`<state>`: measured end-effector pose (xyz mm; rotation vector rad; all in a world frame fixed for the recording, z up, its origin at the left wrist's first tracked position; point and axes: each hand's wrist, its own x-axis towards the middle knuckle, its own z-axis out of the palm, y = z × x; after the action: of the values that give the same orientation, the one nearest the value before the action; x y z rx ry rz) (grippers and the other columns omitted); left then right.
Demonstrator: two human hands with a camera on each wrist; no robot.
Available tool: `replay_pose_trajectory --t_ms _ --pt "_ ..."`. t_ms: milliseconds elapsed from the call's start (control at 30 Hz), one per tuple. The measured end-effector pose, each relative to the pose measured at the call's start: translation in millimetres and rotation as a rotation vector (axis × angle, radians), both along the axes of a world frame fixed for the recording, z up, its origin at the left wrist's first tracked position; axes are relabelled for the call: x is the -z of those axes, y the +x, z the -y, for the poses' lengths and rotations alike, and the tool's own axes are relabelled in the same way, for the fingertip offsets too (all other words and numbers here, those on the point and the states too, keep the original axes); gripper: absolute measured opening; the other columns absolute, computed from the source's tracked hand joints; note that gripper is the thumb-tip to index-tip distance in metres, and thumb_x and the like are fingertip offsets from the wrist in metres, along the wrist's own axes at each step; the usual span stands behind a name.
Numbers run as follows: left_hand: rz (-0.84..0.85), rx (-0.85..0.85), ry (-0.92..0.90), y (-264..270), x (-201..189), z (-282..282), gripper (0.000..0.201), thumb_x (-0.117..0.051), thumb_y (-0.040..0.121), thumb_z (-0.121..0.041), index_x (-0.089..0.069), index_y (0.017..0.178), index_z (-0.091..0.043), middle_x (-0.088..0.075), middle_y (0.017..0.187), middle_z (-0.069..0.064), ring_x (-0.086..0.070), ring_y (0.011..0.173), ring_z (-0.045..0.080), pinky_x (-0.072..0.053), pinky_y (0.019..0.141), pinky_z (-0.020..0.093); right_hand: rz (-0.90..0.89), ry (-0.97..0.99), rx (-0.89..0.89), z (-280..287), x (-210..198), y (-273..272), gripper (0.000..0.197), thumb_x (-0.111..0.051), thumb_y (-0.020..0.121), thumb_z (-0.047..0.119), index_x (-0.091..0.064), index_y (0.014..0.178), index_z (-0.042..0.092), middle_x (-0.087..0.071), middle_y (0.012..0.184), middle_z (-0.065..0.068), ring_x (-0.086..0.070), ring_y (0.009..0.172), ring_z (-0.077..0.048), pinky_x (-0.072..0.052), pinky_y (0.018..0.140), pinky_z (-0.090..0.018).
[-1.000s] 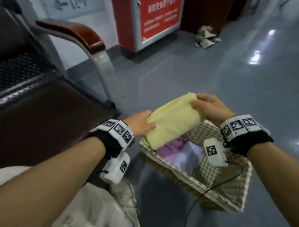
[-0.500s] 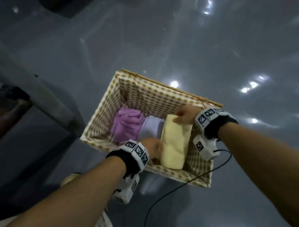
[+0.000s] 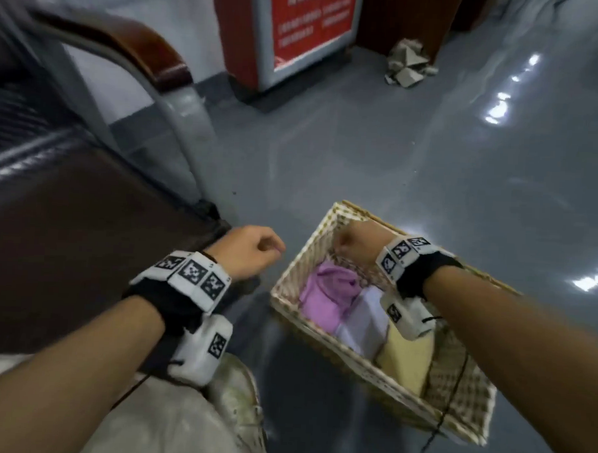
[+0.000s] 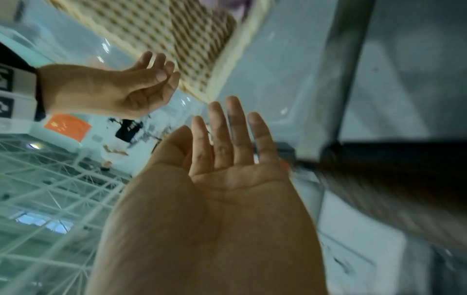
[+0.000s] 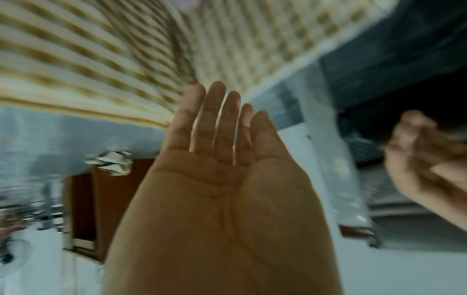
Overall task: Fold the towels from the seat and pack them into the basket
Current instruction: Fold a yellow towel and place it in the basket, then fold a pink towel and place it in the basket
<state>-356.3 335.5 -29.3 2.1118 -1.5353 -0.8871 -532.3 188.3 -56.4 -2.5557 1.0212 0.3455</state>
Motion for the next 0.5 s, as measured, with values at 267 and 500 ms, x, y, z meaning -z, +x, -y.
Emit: replay_pose_trajectory --t_ms 267,500 --pt "0.078 -0.410 -0.231 137.1 -121.3 -139.3 0.007 -0.062 0.087 -0.025 -0.067 0.089 -0.028 -0.071 0.086 -0.006 -0.067 0.086 0.011 -0.050 0.083 0.029 0.174 -0.063 -0.421 -108.4 -126.6 195.7 0.021 -0.058 0.090 0.021 -0.069 0.107 0.015 -0.070 0.109 -0.007 -0.062 0.103 -0.026 -0.046 0.087 -0.030" --pt "0.147 -0.732 -0.251 212.8 -122.0 -327.3 0.009 -0.062 0.088 -0.018 -0.067 0.093 -0.024 -0.069 0.096 -0.003 -0.064 0.093 0.011 -0.049 0.087 0.027 0.189 -0.138 -0.784 -252.9 -174.0 336.9 0.018 -0.059 0.090 0.023 -0.069 0.104 0.019 -0.069 0.105 -0.001 -0.063 0.099 -0.021 -0.047 0.085 -0.029"
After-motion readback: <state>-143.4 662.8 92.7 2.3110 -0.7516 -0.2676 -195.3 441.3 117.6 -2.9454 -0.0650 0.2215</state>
